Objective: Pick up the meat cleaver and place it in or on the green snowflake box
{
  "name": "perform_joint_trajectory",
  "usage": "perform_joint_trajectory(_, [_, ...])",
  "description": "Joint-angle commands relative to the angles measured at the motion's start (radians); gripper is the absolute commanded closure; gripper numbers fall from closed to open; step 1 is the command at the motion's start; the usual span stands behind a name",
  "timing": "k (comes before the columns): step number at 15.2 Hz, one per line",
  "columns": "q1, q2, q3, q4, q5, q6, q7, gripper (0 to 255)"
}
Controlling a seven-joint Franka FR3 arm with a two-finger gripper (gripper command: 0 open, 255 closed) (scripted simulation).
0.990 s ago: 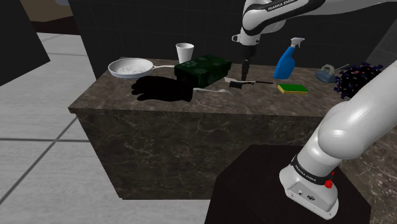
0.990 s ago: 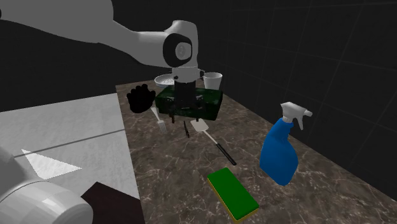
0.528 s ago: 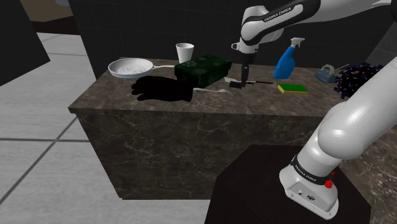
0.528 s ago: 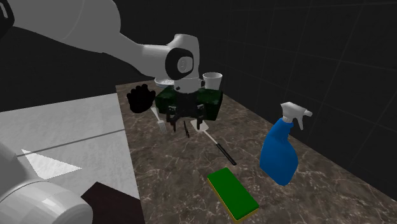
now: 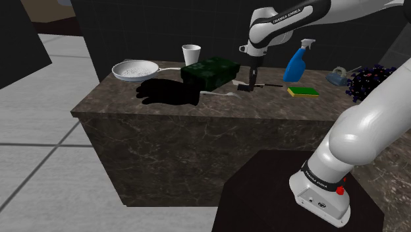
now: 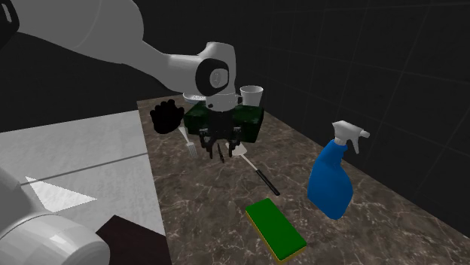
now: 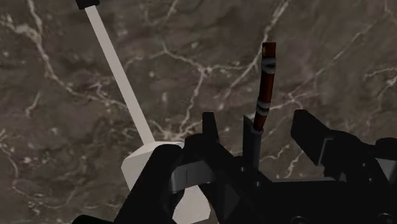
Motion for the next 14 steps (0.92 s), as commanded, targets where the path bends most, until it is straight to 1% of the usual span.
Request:
perform_joint_trajectory(1, [0.0,0.0,0.0,0.0,0.0,0.0,0.0,255])
perform_joint_trajectory(9, [0.0,0.0,0.0,0.0,0.0,0.0,0.0,255])
perform_joint_trajectory(14, [0.001,-0.025,0.004,0.044,-0.003,-0.069,0.002,255])
